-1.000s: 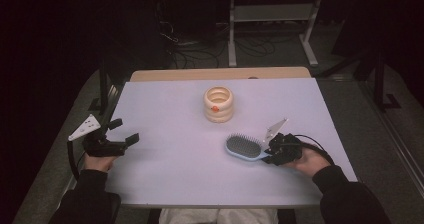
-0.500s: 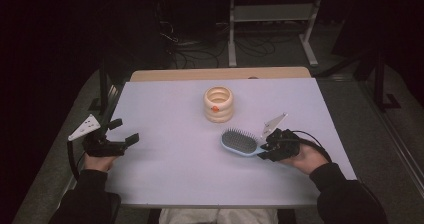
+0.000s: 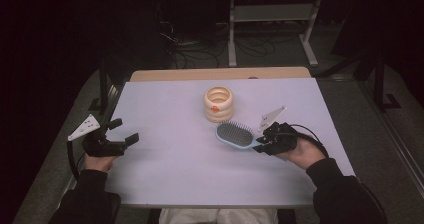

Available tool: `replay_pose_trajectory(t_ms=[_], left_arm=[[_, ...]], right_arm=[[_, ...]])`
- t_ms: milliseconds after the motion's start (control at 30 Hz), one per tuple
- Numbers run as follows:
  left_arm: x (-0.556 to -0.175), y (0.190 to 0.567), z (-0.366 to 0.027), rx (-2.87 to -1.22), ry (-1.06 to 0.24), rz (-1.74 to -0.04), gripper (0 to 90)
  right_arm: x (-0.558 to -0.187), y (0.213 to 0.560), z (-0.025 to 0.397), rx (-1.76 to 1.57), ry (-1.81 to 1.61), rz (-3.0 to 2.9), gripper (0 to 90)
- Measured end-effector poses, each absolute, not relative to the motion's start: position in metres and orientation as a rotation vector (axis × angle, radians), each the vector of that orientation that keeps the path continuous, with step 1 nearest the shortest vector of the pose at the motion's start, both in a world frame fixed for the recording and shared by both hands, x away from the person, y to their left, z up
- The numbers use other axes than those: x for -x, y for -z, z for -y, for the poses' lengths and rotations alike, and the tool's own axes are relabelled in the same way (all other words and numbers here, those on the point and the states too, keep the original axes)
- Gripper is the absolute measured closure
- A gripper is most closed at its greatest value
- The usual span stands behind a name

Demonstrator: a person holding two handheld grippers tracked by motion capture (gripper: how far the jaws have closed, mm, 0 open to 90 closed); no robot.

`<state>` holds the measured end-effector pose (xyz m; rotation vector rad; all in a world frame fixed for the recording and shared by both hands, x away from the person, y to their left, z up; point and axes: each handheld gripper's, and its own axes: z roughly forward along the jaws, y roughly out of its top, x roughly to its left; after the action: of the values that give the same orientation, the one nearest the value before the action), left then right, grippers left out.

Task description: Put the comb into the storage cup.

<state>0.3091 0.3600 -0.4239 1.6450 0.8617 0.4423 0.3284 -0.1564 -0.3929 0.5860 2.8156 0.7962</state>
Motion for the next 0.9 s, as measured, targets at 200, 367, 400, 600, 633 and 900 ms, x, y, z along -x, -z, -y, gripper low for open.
replay_pose_trajectory(t_ms=[200, 367, 400, 600, 633, 900], left_arm=[[-0.309, 0.424, -0.36, -1.646, -0.444, -0.859, 0.0], [-0.309, 0.424, -0.36, -1.645, -0.443, -0.858, 0.0], [-0.309, 0.424, -0.36, -1.647, -0.444, -0.858, 0.0], [-0.309, 0.423, -0.36, -1.644, -0.441, -0.856, 0.0], [-0.309, 0.423, -0.36, -1.643, -0.441, -0.856, 0.0], [-0.31, 0.424, -0.359, -1.648, -0.438, -0.852, 0.0]], right_arm=[[-0.33, 0.385, 0.153, -0.579, -0.836, -2.792, 68.2], [-0.332, 0.379, 0.15, -0.585, -0.863, -2.783, 68.2], [-0.332, 0.378, 0.149, -0.578, -0.866, -2.781, 68.2], [-0.333, 0.372, 0.145, -0.572, -0.887, -2.767, 68.2], [-0.334, 0.371, 0.145, -0.57, -0.896, -2.765, 68.2], [-0.336, 0.363, 0.14, -0.562, -0.928, -2.749, 68.2]])
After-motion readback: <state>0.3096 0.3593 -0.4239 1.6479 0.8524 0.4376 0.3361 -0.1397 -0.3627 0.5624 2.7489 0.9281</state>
